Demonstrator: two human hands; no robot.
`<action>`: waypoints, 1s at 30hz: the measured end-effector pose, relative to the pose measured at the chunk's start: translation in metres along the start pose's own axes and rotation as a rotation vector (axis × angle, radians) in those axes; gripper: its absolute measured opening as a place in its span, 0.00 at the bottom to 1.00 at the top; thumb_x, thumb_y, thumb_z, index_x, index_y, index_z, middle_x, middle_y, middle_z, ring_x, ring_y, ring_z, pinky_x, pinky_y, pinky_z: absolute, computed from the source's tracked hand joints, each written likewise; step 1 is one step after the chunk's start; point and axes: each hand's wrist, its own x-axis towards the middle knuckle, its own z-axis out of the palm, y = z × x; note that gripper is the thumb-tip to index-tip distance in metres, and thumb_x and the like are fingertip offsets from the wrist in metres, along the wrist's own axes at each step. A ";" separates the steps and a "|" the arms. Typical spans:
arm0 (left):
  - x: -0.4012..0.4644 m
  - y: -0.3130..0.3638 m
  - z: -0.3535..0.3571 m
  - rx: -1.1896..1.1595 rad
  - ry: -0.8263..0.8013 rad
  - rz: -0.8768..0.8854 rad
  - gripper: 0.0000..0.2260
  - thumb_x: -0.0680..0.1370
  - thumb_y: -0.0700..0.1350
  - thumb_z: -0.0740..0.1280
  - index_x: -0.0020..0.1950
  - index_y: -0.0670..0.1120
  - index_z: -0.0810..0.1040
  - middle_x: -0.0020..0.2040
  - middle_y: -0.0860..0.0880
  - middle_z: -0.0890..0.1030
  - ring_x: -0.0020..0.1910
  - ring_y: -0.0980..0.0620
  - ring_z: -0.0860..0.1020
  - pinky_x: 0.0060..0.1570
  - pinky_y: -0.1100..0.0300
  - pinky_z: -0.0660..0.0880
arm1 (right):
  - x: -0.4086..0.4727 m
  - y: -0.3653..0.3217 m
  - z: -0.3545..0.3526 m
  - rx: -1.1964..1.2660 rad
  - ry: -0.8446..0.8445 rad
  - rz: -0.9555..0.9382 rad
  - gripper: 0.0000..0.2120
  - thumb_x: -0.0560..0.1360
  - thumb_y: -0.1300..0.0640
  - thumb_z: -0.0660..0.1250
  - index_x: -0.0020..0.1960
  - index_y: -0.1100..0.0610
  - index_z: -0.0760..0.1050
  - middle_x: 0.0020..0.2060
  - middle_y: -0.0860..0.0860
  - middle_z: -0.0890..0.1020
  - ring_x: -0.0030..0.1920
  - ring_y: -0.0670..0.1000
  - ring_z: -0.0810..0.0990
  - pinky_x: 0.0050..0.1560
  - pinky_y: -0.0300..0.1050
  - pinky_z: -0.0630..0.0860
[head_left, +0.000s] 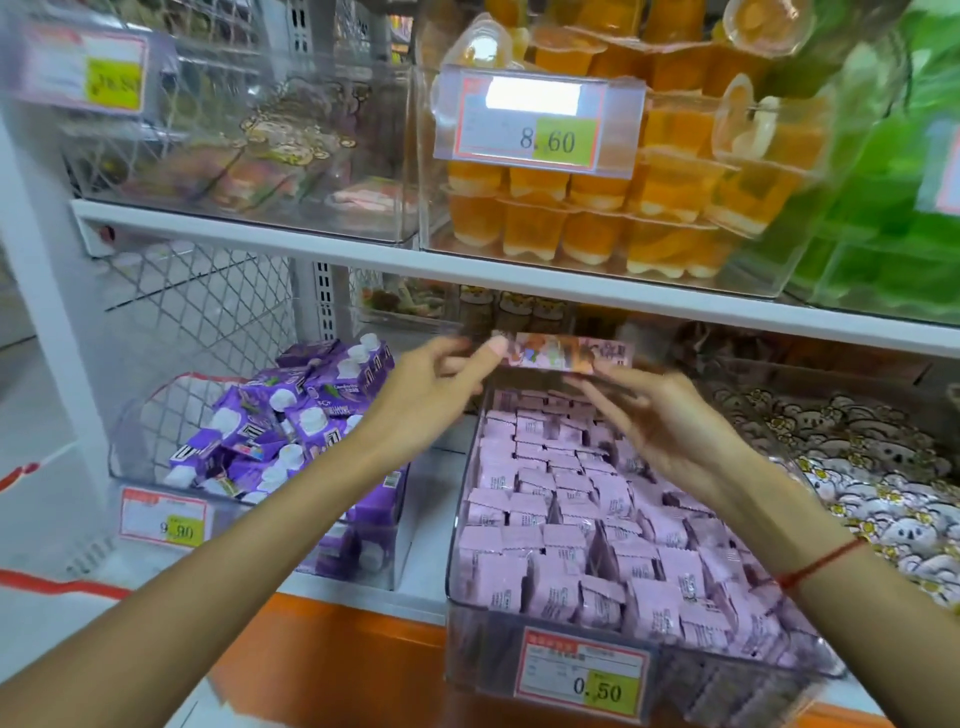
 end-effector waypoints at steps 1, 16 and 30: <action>0.000 0.000 0.004 -0.011 -0.021 0.022 0.10 0.74 0.58 0.66 0.49 0.54 0.77 0.44 0.60 0.82 0.41 0.67 0.80 0.41 0.69 0.74 | -0.002 0.006 0.001 -0.006 -0.036 0.023 0.17 0.69 0.67 0.68 0.57 0.69 0.73 0.49 0.62 0.83 0.49 0.54 0.84 0.42 0.36 0.81; 0.009 -0.008 -0.003 0.189 0.192 0.226 0.15 0.73 0.45 0.72 0.59 0.51 0.78 0.55 0.57 0.81 0.53 0.60 0.79 0.55 0.62 0.74 | 0.041 0.014 0.008 -1.317 -0.106 -0.738 0.13 0.75 0.60 0.67 0.58 0.56 0.72 0.45 0.43 0.75 0.45 0.39 0.77 0.46 0.33 0.75; 0.076 -0.025 0.005 0.043 0.177 0.320 0.17 0.66 0.31 0.75 0.49 0.43 0.75 0.42 0.55 0.79 0.37 0.69 0.79 0.39 0.76 0.72 | 0.093 0.039 -0.005 -1.515 -0.149 -0.341 0.13 0.78 0.58 0.60 0.61 0.53 0.74 0.54 0.55 0.79 0.50 0.53 0.79 0.50 0.44 0.79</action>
